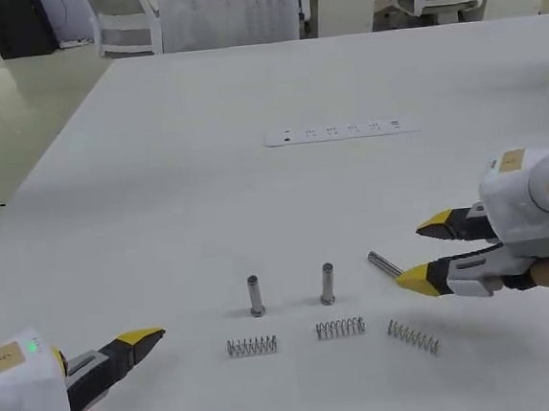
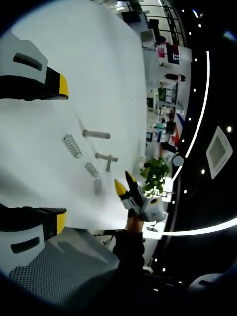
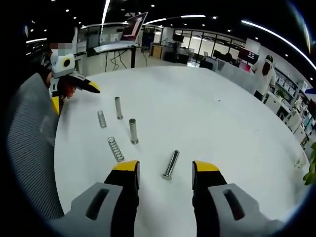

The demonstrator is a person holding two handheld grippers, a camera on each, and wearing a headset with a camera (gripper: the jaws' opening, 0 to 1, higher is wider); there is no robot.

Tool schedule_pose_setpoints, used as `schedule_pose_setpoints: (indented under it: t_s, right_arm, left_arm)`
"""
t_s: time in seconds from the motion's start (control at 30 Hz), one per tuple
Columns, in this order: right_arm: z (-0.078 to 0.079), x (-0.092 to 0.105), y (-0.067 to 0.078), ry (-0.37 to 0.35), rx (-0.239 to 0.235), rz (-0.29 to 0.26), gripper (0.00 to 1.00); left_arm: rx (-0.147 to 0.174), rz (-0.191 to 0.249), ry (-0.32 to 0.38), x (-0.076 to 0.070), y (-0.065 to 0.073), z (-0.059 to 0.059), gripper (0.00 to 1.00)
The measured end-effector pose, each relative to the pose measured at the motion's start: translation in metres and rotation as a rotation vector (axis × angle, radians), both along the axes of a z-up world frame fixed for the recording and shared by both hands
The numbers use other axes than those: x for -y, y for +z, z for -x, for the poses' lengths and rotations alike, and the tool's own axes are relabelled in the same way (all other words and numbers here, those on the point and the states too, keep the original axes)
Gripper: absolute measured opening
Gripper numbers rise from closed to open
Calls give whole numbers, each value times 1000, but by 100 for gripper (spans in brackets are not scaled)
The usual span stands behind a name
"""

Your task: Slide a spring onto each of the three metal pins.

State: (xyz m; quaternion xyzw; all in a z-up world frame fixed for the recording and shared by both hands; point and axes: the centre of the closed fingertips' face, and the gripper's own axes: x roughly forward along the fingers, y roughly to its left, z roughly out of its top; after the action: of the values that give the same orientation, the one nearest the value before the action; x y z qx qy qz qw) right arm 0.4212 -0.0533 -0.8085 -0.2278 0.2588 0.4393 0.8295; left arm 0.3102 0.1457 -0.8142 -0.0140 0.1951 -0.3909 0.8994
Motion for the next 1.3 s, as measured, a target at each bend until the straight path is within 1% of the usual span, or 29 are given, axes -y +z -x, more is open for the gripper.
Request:
schedule_pose_setpoints:
  t_s: [0.07,0.23,0.53,0.63,0.8,1.0,1.17,1.3]
  right_arm:
    - [-1,-2,-2,-3,-9,5,41]
    - [-5,-3,-9,-18,-27,22,36]
    - [-17,-2,-19,-60,-51,40,29]
    - [-19,-3,-22,-63,-60,57,27]
    - [-24,-7,-22,-78,-74,55,24]
    - [-30,-12,-28,-85,-84,85,19]
    - [-34,-15,-33,-103,-99,89,18]
    - [-37,-16,-38,-113,-113,103,14]
  left_arm:
    - [0,2,2,0,0,0,87]
    - [0,4,5,-1,0,-1,87]
    - [-2,0,1,-2,-1,-1,87]
    - [-2,0,2,-2,-1,-1,87]
    - [-3,0,3,-2,-1,-1,87]
    - [-5,1,4,-2,-2,-1,86]
    - [-8,1,4,-2,-2,-1,86]
    - [-11,2,5,-2,-3,0,86]
